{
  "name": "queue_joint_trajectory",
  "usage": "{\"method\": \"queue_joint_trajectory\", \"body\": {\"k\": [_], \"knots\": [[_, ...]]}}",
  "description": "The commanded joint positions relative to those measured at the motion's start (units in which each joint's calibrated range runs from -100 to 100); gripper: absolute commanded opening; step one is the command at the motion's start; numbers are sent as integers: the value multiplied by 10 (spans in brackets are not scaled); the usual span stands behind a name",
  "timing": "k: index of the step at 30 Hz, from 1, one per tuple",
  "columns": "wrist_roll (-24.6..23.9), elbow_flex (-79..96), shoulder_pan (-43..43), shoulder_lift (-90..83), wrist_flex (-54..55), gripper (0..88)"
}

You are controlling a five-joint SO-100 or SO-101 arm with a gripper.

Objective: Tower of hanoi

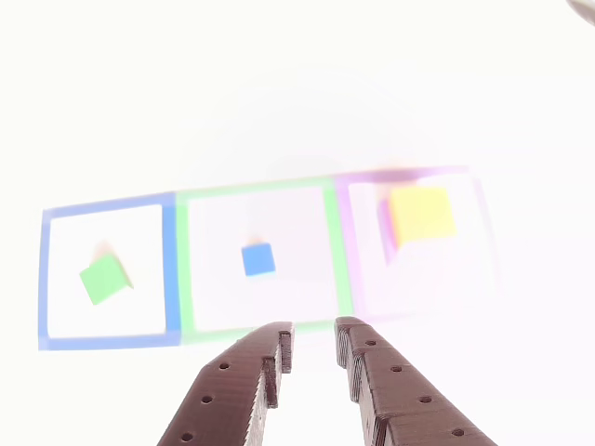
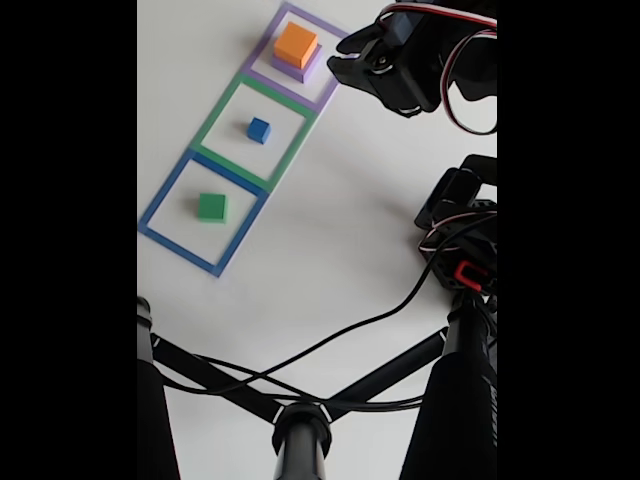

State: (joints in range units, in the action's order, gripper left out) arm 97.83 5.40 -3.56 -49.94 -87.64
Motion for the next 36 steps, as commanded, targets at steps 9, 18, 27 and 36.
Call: {"method": "queue_joint_trajectory", "body": {"k": [9,18,27,36], "knots": [[22,298,-33,-100,239,191],[22,599,-33,-103,588,224],[22,763,-11,94,999,231],[22,776,15,348,1290,239]]}}
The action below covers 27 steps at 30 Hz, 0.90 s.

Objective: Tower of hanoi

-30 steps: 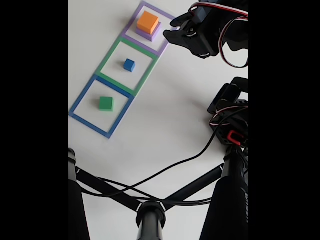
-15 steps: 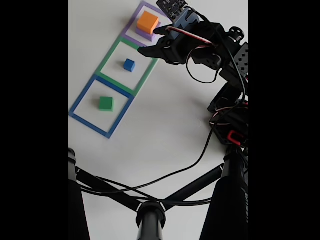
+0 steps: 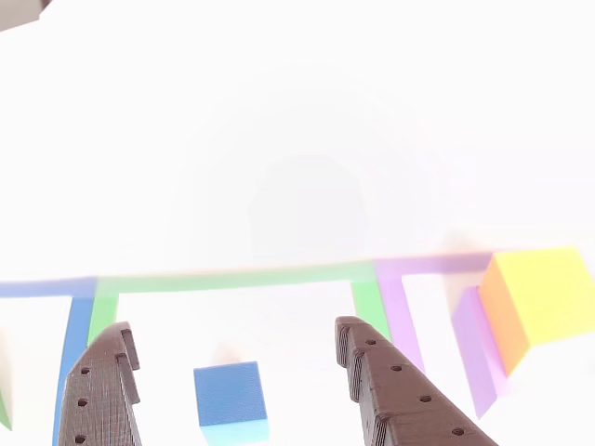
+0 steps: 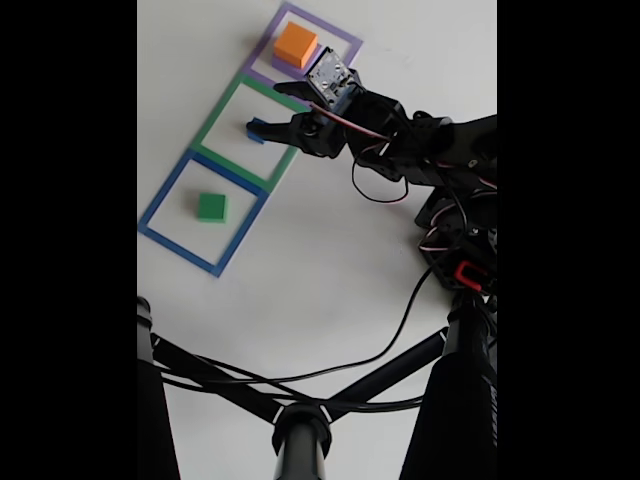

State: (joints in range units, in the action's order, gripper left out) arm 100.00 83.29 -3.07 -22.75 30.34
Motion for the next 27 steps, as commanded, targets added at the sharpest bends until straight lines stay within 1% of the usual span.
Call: {"method": "queue_joint_trajectory", "body": {"k": [1,10,19,27], "knots": [[0,-6,10,101,133,239],[0,-45,9,282,279,239],[0,-97,18,380,334,240],[0,-97,31,409,357,232]]}}
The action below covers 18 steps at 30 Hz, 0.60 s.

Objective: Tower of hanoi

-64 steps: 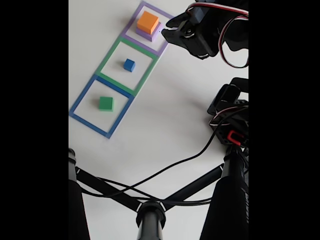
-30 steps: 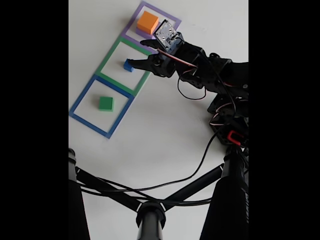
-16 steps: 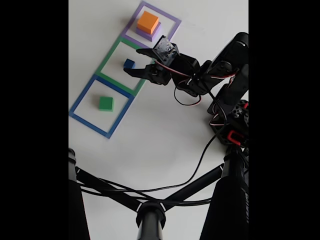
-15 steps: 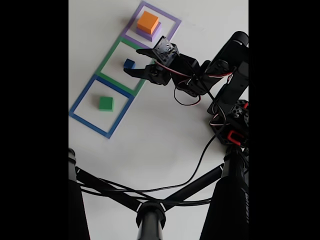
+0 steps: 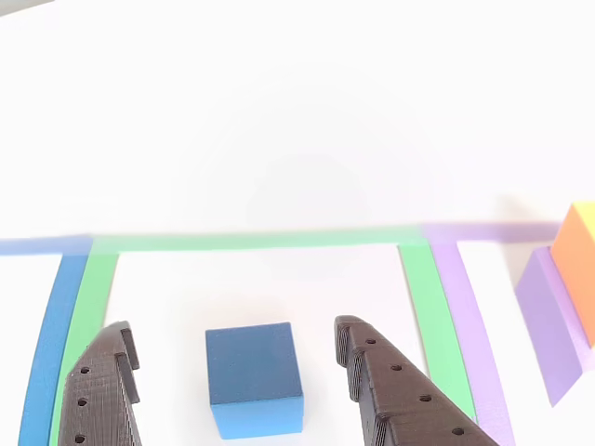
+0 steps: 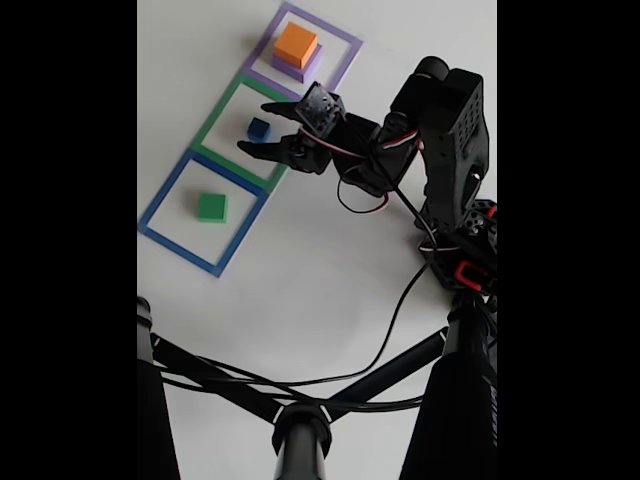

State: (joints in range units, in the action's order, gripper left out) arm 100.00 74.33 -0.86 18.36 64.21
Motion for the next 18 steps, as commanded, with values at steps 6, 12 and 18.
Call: {"method": "queue_joint_trajectory", "body": {"k": [6,12,18], "knots": [[0,-3,7,9,19,227],[0,-6,3,26,19,220],[0,-11,3,41,21,211]]}}
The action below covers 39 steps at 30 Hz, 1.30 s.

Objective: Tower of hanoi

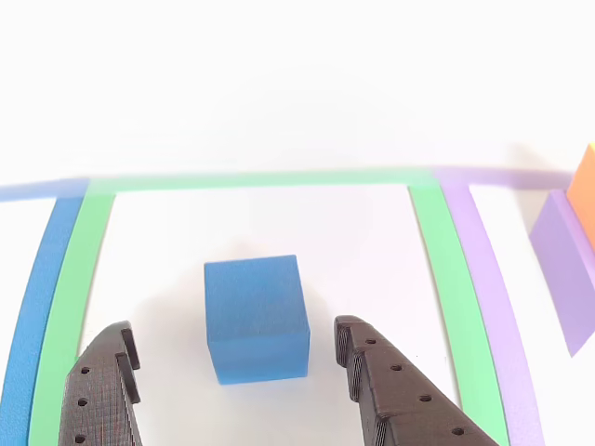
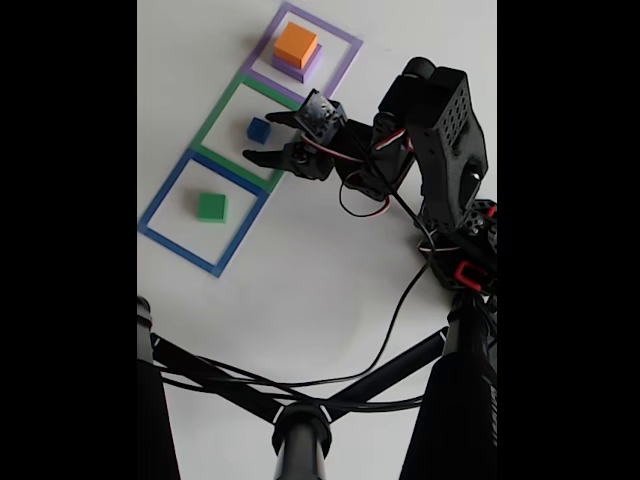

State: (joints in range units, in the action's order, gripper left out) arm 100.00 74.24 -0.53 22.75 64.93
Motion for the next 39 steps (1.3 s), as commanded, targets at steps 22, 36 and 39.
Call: {"method": "queue_joint_trajectory", "body": {"k": [22,36,39], "knots": [[0,-46,27,17,17,71],[0,-28,20,-3,17,33],[0,-24,21,-18,14,31]]}}
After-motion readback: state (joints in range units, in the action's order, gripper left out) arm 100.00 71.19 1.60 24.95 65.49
